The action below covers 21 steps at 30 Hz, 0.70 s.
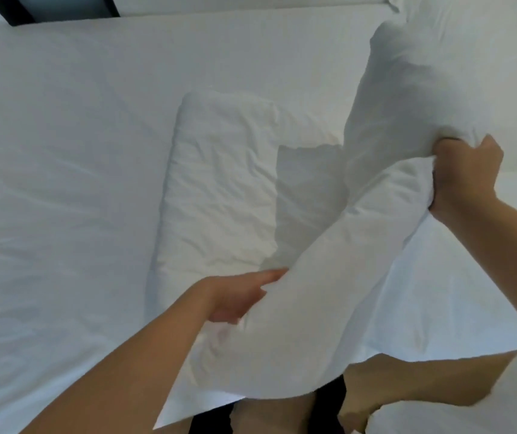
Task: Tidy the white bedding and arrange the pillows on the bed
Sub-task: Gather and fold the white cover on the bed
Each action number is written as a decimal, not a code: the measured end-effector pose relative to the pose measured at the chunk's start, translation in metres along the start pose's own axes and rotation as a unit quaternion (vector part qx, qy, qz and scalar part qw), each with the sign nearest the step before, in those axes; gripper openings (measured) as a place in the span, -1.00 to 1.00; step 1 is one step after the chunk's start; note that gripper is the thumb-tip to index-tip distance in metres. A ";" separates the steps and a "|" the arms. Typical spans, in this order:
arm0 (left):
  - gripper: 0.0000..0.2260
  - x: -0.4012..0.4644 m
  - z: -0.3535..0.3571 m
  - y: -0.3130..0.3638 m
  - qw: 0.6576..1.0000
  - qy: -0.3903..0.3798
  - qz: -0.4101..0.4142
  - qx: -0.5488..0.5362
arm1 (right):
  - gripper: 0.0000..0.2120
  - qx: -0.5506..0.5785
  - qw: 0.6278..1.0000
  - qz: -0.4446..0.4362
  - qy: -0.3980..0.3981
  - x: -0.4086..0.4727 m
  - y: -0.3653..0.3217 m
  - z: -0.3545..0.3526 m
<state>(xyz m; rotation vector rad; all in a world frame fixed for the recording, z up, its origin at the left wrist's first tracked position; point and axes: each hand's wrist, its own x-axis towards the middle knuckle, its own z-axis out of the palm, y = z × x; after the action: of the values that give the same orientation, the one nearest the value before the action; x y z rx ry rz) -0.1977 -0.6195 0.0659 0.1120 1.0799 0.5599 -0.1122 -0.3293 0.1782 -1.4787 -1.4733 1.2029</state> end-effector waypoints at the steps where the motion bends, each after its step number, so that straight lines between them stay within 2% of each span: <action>1: -0.47 -0.013 0.011 0.014 0.997 -0.014 0.047 -0.062 | -0.66 -0.025 0.999 -0.008 -0.018 -0.001 0.005 -0.003; 2: -0.44 -0.022 0.021 0.025 0.992 0.010 0.098 -0.076 | -0.62 -0.048 0.998 -0.016 -0.032 -0.002 0.011 -0.006; 3: -0.40 -0.028 0.033 0.032 0.988 0.045 0.144 -0.031 | -0.60 -0.062 0.997 -0.022 -0.044 -0.004 0.016 -0.008; 5: -0.29 -0.023 0.053 0.022 0.955 0.108 0.193 0.198 | -0.64 -0.074 0.995 -0.022 -0.063 -0.008 0.024 -0.009; 6: -0.35 -0.019 0.061 0.013 0.918 0.144 0.182 0.321 | -0.68 -0.079 0.994 -0.017 -0.067 -0.011 0.027 -0.008; 7: -0.50 -0.024 0.070 0.009 0.868 0.174 0.167 0.433 | -0.71 -0.083 0.994 -0.010 -0.069 -0.014 0.032 -0.008; 9: -0.75 -0.026 0.082 0.000 0.744 0.216 0.174 0.608 | -0.75 -0.085 0.994 0.008 -0.064 -0.020 0.045 -0.011; 10: -0.80 -0.026 0.088 0.000 0.704 0.218 0.184 0.650 | -0.75 -0.086 0.994 0.018 -0.058 -0.024 0.053 -0.014; 11: -0.82 -0.028 0.094 0.000 0.686 0.201 0.173 0.677 | -0.72 -0.082 0.995 0.031 -0.049 -0.027 0.060 -0.017; 12: -0.83 -0.028 0.096 0.000 0.689 0.197 0.175 0.675 | -0.69 -0.074 0.996 0.045 -0.038 -0.031 0.065 -0.018; 13: -0.80 -0.025 0.095 -0.002 0.716 0.197 0.169 0.648 | -0.68 -0.057 0.996 0.058 -0.023 -0.034 0.067 -0.019; 15: -0.65 -0.020 0.087 -0.004 0.790 0.193 0.157 0.561 | -0.71 -0.024 0.996 0.084 0.018 -0.032 0.065 -0.017; 17: -0.62 -0.018 0.079 -0.006 0.893 0.157 0.145 0.395 | -0.70 0.001 0.992 0.108 0.059 -0.033 0.060 -0.013; 18: -0.64 -0.018 0.077 -0.007 0.939 0.120 0.121 0.300 | -0.68 0.011 0.990 0.120 0.076 -0.034 0.058 -0.011; 19: -0.65 -0.018 0.075 -0.010 0.969 0.084 0.082 0.216 | -0.67 0.018 0.987 0.135 0.088 -0.035 0.060 -0.008; 21: -0.73 -0.018 0.065 -0.016 0.994 0.056 -0.025 0.093 | -0.63 0.037 0.983 0.161 0.085 -0.043 0.063 0.002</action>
<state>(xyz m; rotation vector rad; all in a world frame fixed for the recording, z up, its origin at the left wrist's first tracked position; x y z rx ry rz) -0.1426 -0.6299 0.1060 0.2177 1.2403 0.4226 -0.0902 -0.3781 0.1237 -1.7683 -1.0932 1.2660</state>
